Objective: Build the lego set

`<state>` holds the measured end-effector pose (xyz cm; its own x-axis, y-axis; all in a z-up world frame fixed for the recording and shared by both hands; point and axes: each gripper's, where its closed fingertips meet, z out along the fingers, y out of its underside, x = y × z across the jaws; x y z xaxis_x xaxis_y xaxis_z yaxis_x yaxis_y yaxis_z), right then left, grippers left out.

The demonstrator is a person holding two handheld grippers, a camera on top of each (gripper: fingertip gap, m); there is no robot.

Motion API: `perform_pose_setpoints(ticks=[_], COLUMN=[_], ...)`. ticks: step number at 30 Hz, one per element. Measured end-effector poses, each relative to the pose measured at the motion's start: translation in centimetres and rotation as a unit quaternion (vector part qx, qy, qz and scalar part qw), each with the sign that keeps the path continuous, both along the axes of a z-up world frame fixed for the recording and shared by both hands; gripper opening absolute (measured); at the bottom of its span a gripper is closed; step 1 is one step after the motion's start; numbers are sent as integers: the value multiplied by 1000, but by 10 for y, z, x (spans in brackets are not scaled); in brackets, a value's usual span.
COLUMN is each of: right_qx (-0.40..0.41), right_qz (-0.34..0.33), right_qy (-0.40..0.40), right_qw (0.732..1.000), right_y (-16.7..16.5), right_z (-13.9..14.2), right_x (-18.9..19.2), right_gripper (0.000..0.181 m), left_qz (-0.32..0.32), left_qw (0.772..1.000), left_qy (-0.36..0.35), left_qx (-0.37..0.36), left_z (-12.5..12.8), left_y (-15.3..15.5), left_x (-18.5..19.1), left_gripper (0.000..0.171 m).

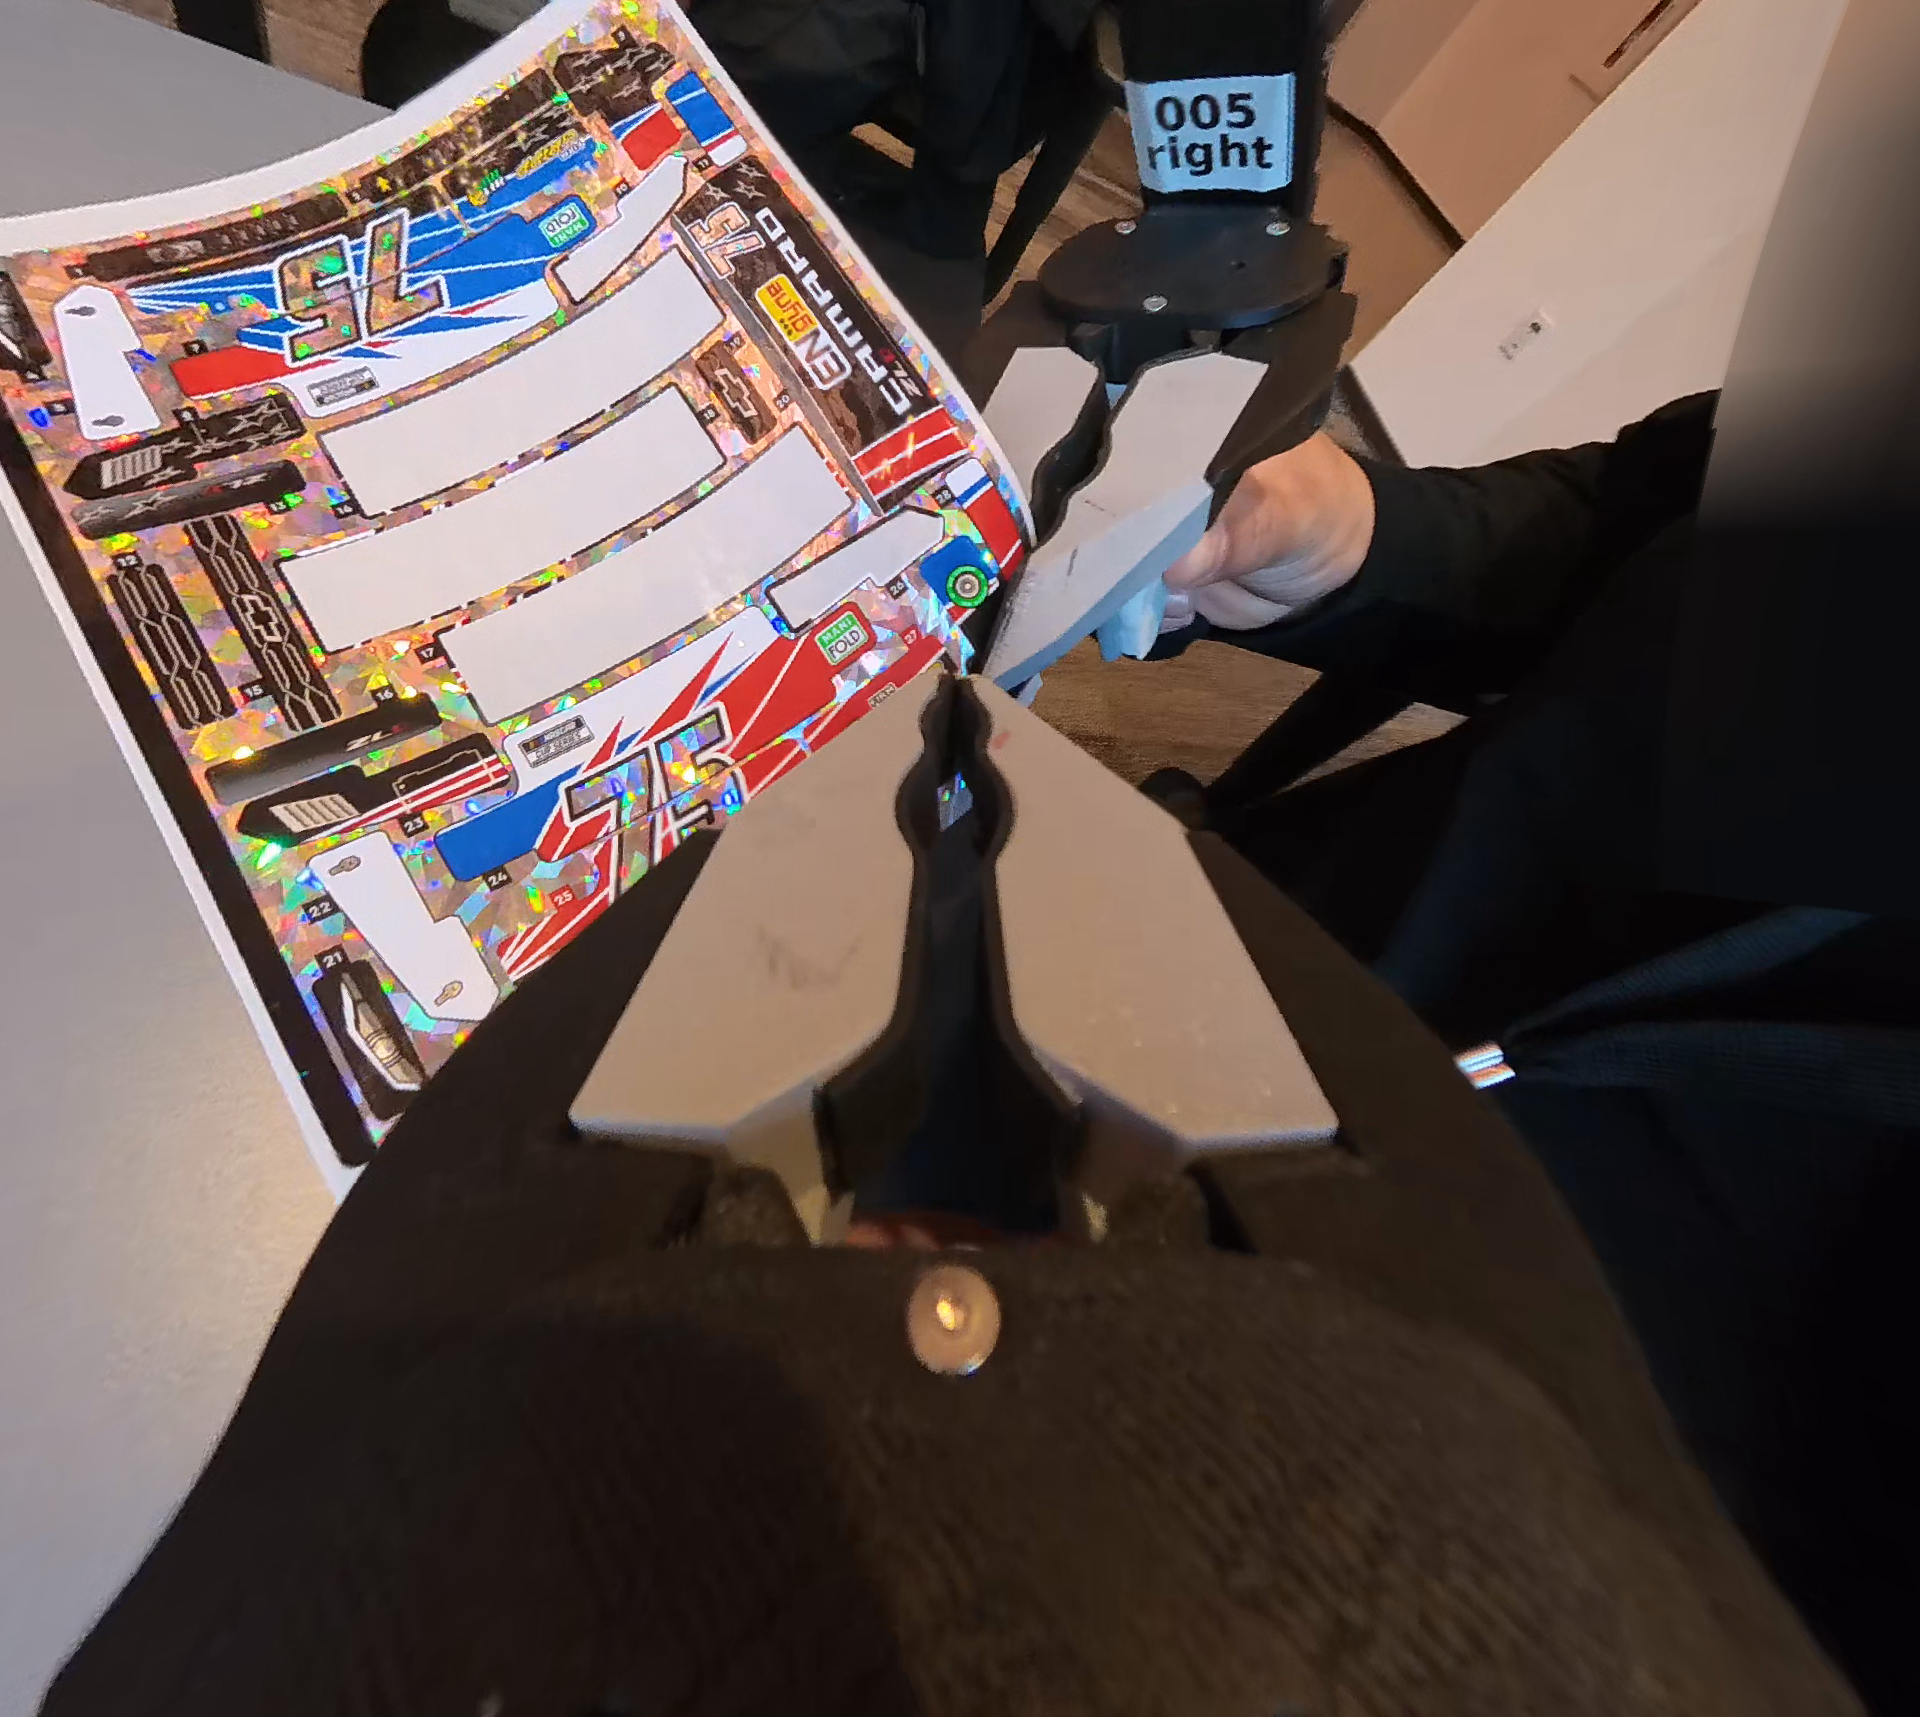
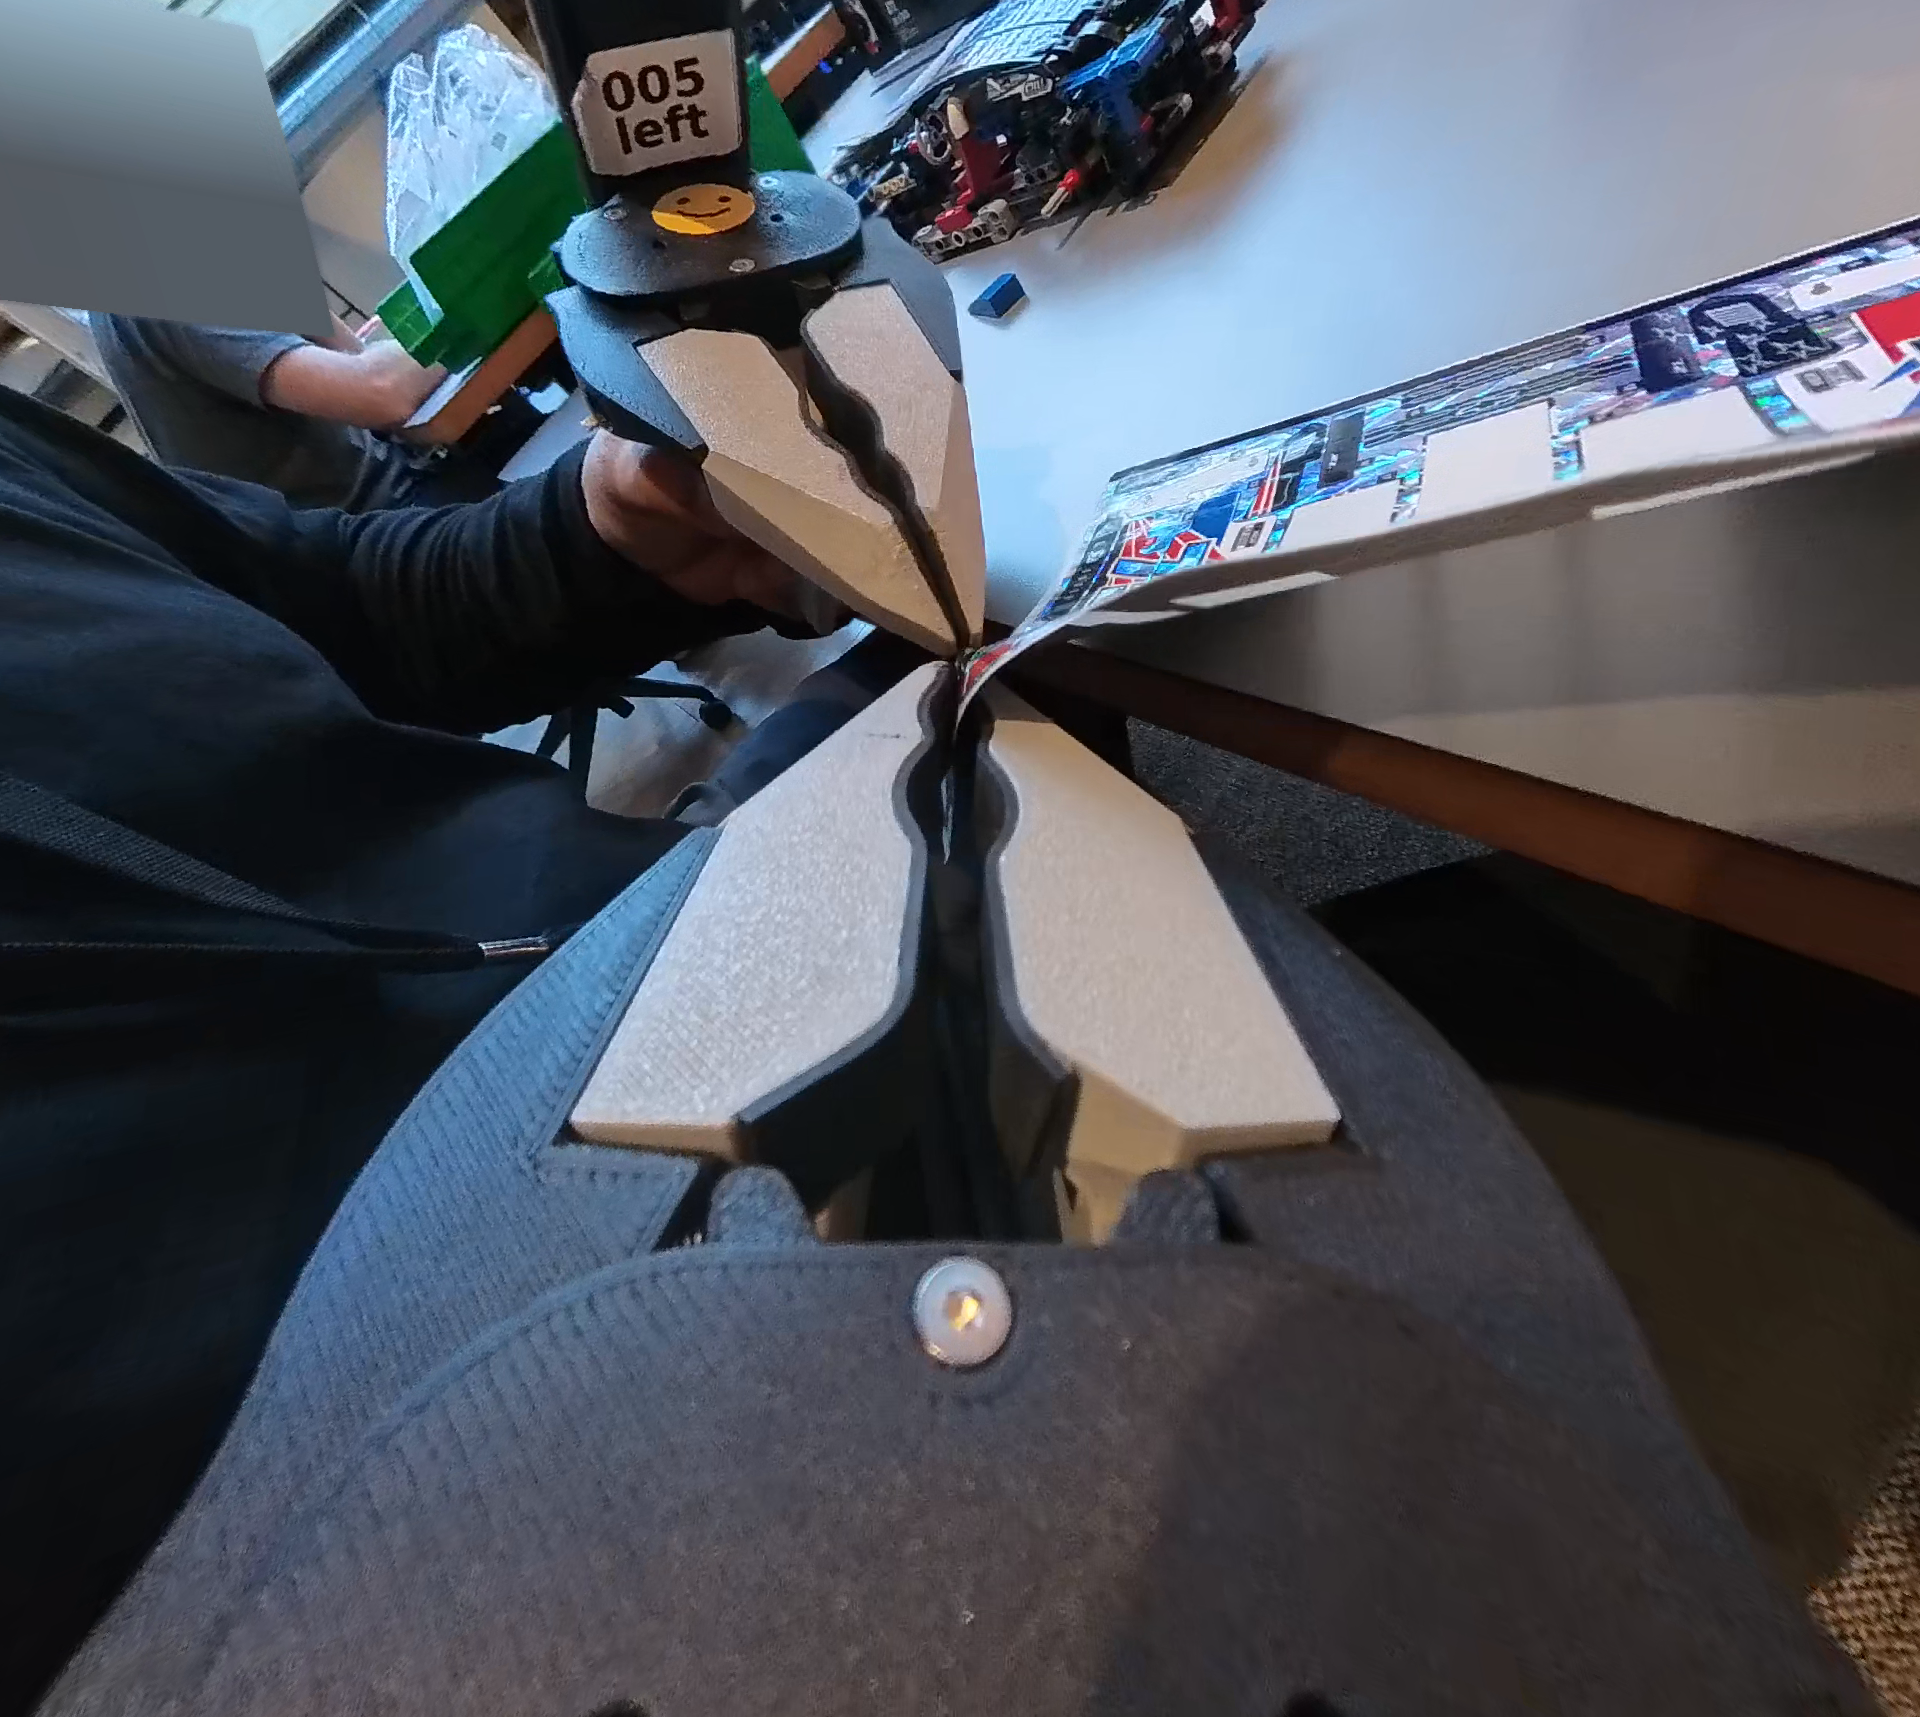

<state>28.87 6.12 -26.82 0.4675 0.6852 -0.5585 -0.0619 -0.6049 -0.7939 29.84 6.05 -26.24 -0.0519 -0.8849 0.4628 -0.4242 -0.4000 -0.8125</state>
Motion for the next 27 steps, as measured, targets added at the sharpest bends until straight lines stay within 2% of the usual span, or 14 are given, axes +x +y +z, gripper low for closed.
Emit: perform_pose_setpoints(ticks=[17, 27], right_qx=[-6, -17], right_qz=[-10, -13], right_qy=[3, -14], right_qw=[1000, 1000], right_y=[4, 16], right_z=[-2, -10], right_x=[5, 16], right_gripper=[0, 0], left_qz=[34, 67], left_qw=[999, 997], left_qy=[-2, -14], left_qx=[18, 29], left_z=[5, 15], left_y=[19, 42], left_x=[-6, -14], left_gripper=[0, 0])
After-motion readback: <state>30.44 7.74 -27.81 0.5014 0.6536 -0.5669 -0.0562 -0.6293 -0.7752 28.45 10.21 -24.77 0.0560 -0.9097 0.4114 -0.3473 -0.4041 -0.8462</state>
